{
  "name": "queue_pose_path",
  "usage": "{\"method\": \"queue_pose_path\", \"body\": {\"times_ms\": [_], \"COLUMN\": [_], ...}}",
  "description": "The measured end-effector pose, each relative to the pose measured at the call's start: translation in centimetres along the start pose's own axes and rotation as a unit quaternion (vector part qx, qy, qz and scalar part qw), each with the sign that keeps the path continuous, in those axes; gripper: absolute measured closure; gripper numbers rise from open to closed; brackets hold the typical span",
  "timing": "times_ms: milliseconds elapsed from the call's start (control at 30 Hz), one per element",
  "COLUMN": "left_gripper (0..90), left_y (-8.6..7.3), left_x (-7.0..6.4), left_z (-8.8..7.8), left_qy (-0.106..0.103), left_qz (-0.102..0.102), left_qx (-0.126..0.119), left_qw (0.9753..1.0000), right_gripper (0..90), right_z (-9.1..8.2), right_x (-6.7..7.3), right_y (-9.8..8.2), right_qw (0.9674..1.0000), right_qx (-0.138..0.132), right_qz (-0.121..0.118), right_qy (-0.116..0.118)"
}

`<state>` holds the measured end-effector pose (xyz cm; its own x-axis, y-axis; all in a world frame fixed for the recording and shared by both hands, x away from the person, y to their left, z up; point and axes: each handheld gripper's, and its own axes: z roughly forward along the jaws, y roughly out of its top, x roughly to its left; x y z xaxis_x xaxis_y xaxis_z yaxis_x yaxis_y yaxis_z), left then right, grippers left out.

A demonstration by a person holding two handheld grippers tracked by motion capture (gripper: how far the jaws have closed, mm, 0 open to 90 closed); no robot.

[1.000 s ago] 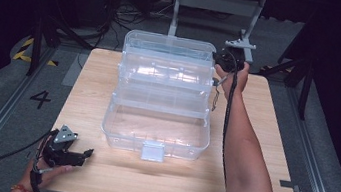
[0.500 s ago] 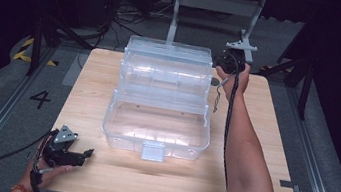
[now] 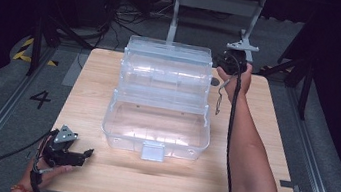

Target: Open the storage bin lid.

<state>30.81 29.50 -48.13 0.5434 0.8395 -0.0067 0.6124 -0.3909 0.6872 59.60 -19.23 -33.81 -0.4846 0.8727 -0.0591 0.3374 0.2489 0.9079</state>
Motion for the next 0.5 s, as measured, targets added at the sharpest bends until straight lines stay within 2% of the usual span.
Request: {"method": "queue_pose_path", "body": {"times_ms": [500], "left_gripper": [17.0], "left_y": [0.0], "left_x": [0.0], "left_z": [0.0], "left_qy": [-0.001], "left_qz": [0.000], "left_qx": [0.000], "left_qw": [1.0000], "right_gripper": [73.2], "right_z": [-2.0], "right_x": [0.3], "right_y": [0.6], "right_qw": [0.9996], "right_qx": [-0.010], "right_qz": [-0.024], "right_qy": [0.012]}}
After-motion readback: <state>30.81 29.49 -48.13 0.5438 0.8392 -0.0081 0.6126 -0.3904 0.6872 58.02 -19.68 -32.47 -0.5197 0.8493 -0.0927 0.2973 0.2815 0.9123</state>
